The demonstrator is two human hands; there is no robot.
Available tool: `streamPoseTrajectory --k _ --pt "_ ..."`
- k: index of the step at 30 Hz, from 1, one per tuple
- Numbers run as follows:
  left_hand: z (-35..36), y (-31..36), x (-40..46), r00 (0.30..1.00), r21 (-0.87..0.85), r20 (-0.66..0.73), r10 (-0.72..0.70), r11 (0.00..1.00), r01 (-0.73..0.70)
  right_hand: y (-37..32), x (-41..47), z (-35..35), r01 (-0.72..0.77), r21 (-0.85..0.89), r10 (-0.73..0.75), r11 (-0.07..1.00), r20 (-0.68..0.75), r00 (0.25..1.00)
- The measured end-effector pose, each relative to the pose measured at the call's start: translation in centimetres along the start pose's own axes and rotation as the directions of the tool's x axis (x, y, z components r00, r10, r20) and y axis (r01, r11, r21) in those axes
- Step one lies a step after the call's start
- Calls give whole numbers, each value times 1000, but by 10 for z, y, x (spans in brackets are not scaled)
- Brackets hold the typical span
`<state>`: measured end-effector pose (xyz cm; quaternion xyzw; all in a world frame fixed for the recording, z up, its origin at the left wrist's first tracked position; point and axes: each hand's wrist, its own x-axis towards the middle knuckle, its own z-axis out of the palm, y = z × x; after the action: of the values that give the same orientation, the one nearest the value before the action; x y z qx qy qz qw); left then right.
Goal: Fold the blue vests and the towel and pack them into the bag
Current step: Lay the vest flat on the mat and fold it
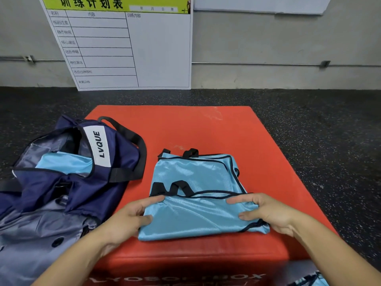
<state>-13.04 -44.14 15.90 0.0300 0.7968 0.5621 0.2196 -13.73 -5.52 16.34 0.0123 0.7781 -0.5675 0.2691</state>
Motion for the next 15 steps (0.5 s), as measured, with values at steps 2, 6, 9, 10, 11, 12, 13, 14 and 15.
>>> streamPoseTrajectory --k 2,6,9,10,11,12,13,14,15 --pt "-1 -2 -7 1000 -16 24 -8 1000 8 1 -9 2 -16 -18 17 1000 55 998" --pt "-1 -5 -7 1000 1 16 5 1000 -5 0 -17 2 -38 -5 38 999 110 993" --pt "1 1 -2 1000 -8 -16 22 1000 -22 -5 -10 0 8 41 -9 999 14 1000" --pt "1 4 2 999 -15 -27 32 999 -32 -7 -5 -1 28 56 -26 998 -25 999" --pt "1 5 8 998 -14 -44 42 999 -43 -11 -2 -1 45 67 -42 997 -56 998" --pt "-1 3 14 996 -6 -68 56 998 -56 -15 3 0 62 70 -56 996 -82 995" --pt "-3 1 20 994 16 -85 73 997 -72 -18 7 0 76 67 -69 995 -96 993" --pt "-6 -1 25 991 47 -101 85 996 -80 -20 12 -1 85 58 -78 995 -101 992" --pt "-7 0 30 989 78 -113 95 993 -86 -22 16 -1 89 51 -83 995 -107 991"
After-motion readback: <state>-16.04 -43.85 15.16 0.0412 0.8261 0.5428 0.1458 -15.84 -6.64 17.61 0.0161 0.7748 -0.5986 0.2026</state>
